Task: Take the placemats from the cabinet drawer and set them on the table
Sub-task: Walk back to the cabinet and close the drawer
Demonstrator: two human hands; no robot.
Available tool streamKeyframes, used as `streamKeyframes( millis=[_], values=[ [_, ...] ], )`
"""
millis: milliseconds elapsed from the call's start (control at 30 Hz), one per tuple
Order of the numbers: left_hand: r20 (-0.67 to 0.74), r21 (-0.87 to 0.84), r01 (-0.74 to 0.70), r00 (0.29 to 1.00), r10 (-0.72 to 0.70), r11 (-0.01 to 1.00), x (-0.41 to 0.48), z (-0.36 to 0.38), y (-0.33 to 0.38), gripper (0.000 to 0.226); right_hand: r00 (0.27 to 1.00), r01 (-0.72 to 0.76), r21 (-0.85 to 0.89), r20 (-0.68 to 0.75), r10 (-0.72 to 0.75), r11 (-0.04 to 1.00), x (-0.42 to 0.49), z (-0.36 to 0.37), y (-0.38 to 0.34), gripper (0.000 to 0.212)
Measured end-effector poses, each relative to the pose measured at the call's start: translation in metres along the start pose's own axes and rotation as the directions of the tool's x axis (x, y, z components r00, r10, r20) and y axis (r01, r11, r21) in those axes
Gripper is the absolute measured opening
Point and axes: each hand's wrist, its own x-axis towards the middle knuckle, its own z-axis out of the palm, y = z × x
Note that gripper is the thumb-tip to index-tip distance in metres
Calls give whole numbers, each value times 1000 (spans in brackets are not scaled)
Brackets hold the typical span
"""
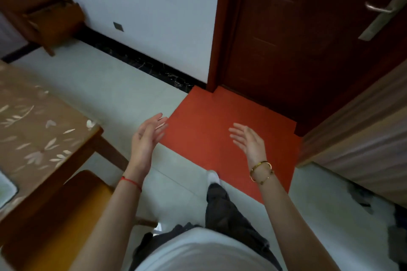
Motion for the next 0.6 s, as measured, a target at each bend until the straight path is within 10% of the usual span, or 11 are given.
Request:
streamKeyframes(
  millis=[600],
  values=[
    [-445,-146,-176,891,94,974,252,13,80,28,897,0,-69,441,30,998,332,167,-119,34]
  ],
)
